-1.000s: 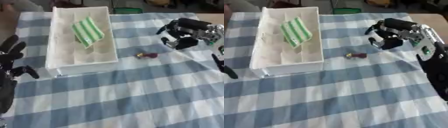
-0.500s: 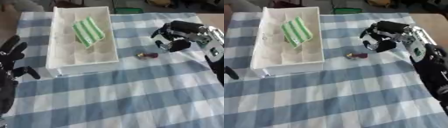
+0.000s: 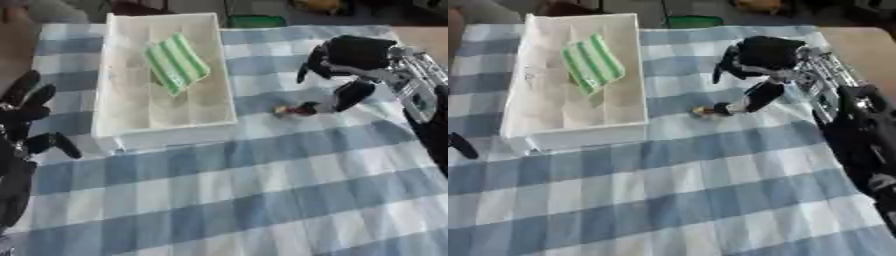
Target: Pick up objects on the table and place them in the box.
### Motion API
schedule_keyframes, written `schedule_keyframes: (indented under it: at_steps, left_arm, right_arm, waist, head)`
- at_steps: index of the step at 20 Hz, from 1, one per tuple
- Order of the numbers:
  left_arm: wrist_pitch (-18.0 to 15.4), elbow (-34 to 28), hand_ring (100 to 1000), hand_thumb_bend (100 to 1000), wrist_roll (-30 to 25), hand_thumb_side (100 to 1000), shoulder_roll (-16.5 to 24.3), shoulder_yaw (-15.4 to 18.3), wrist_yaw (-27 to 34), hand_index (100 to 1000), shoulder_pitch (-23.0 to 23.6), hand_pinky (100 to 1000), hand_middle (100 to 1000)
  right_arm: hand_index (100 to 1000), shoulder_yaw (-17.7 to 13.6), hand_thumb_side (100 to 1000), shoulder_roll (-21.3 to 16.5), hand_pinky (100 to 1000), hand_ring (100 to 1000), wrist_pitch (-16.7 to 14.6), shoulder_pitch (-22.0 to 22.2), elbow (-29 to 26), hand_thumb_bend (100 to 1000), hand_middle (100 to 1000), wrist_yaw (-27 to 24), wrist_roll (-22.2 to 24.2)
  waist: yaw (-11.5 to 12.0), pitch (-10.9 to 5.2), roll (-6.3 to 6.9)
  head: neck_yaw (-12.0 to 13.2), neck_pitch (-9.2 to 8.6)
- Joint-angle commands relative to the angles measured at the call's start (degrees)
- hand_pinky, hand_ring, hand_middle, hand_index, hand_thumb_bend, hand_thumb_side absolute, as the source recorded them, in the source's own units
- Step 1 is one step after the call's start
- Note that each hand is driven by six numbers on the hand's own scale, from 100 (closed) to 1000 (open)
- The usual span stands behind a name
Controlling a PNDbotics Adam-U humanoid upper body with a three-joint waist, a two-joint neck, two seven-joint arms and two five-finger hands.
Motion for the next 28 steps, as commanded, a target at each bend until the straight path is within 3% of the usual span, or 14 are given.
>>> schedule_keyframes:
  at_steps: [1,7,17,20,21,28]
  left_arm:
    - [0.1,-1.1,1000,186,-0.2,745,0.0,0.1,-0.1,793,-0.4,465,996]
    - [0.1,-1.1,1000,186,-0.2,745,-0.1,0.0,-0.1,792,-0.4,464,997]
    - [0.0,-1.1,1000,186,-0.3,746,-0.2,0.0,-0.1,792,-0.5,465,998]
    - [-0.1,-1.1,1000,185,-0.4,746,-0.3,-0.1,-0.1,793,-0.5,465,997]
    - [-0.1,-1.1,1000,185,-0.4,746,-0.3,-0.1,-0.1,792,-0.6,465,997]
    - [-0.1,-1.1,1000,185,-0.5,747,-0.4,-0.1,-0.1,793,-0.5,465,998]
  right_arm:
    - [686,0.2,784,-0.6,297,304,-0.8,-0.5,-0.9,443,265,3.8,-2.3]
    - [683,0.9,783,0.6,299,304,-1.1,-0.3,0.9,445,264,8.5,-5.8]
    - [672,0.3,748,1.4,289,296,-1.9,-0.5,5.0,445,255,11.6,-7.1]
    - [671,-0.8,745,1.4,285,294,-2.1,-0.7,7.6,417,253,9.9,-5.6]
    - [666,-1.2,773,1.3,271,287,-2.1,-0.6,8.7,331,245,8.9,-4.7]
    - [656,-3.9,782,0.6,253,277,-1.1,-1.4,14.6,211,234,-2.7,5.4]
  waist:
    - [-0.1,-1.47,0.1]
    - [-0.1,-1.37,0.12]
    - [0.2,-1.16,0.33]
    - [0.3,-1.07,0.42]
    - [0.3,-1.03,0.45]
    - [0.3,-1.0,0.49]
  head:
    - [-0.2,0.06]
    - [-0.4,0.12]
    - [-0.6,-0.03]
    - [-0.7,-0.06]
    - [-0.7,-0.07]
    - [-0.8,-0.04]
